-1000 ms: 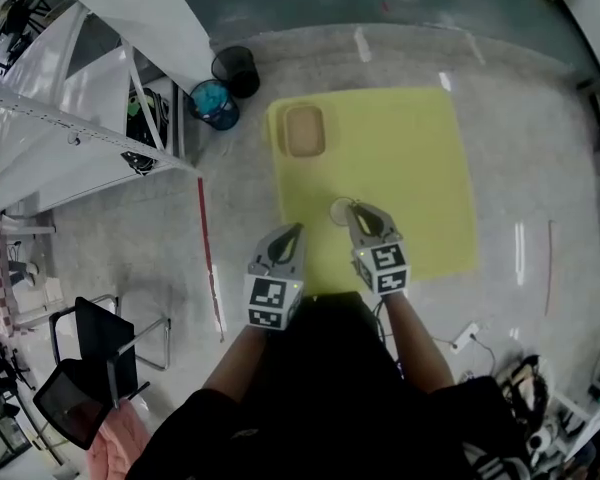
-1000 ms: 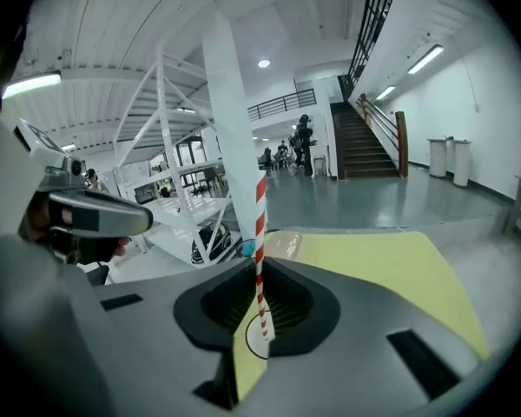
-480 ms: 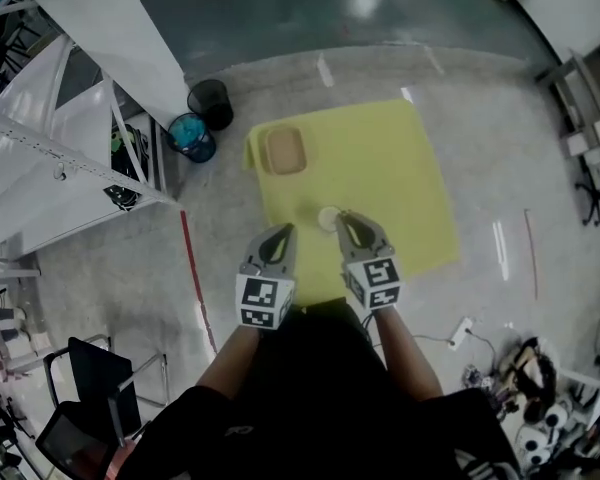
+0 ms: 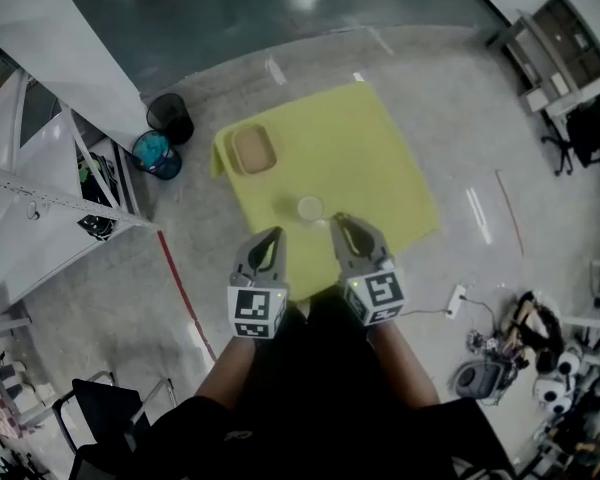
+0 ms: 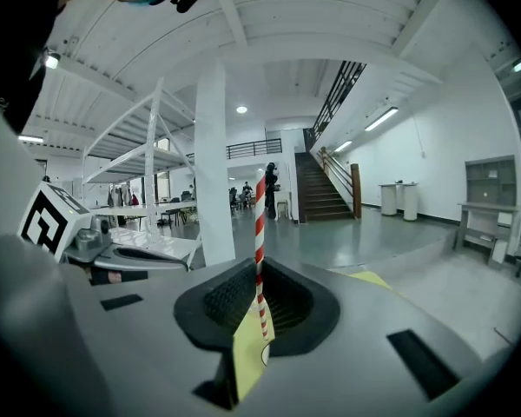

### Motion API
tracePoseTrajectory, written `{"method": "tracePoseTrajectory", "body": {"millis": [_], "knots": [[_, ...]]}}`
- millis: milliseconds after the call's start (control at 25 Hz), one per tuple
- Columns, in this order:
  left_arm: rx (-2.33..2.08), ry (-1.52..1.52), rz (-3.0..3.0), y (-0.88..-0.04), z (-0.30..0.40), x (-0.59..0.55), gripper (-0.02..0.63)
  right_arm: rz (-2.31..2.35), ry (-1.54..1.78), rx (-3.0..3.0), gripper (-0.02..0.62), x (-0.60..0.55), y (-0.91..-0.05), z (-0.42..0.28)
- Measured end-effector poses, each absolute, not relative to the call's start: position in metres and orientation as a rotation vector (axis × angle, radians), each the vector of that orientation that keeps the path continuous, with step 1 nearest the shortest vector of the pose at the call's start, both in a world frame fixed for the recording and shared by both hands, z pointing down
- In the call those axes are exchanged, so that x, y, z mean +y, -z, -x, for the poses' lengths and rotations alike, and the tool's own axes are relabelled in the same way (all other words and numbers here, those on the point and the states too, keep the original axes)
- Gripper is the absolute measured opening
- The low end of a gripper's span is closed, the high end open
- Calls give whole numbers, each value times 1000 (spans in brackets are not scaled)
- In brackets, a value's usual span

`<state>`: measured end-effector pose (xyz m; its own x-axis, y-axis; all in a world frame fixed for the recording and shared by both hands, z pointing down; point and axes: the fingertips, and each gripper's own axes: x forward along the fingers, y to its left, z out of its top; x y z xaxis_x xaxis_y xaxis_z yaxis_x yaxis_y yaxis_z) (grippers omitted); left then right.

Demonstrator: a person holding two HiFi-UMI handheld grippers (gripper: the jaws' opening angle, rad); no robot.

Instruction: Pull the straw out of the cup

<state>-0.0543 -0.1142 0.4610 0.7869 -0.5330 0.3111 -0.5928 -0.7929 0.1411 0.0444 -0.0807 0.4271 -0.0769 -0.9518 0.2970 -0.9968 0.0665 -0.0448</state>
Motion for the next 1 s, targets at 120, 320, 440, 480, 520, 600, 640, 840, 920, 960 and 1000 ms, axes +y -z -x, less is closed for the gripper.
{"method": "tracePoseTrajectory", "body": {"millis": [120, 320, 440, 480, 520, 600, 640, 840, 920, 960, 1000], "knots": [[-881, -349, -2770, -447, 49, -114, 46, -2010, -324, -2163, 38, -74, -413, -48], [-918, -335, -2774, -435, 36, -123, 46, -1979, -322, -2219, 37, -79, -405, -48], [-928, -335, -2767, -430, 30, -122, 46, -1966, -313, -2224, 37, -82, -404, -50], [-936, -335, -2766, -429, 28, -122, 46, -1962, -317, -2222, 37, -83, -403, -52], [-945, -332, -2764, -427, 27, -122, 46, -1955, -315, -2226, 37, -84, -401, -53], [-964, -325, -2763, -426, 27, -125, 46, -1948, -307, -2240, 37, -83, -398, -54], [-973, -324, -2764, -425, 27, -127, 46, -1946, -306, -2245, 37, -84, -397, -54], [-1017, -318, -2766, -419, 31, -133, 46, -1939, -309, -2278, 37, -87, -393, -59], [-1027, -313, -2753, -418, 27, -129, 46, -1946, -326, -2291, 37, -86, -391, -67], [-1030, -311, -2749, -418, 25, -128, 46, -1944, -327, -2296, 37, -85, -390, -71], [-1034, -308, -2751, -417, 23, -127, 46, -1937, -322, -2298, 36, -85, -390, -73]]}}
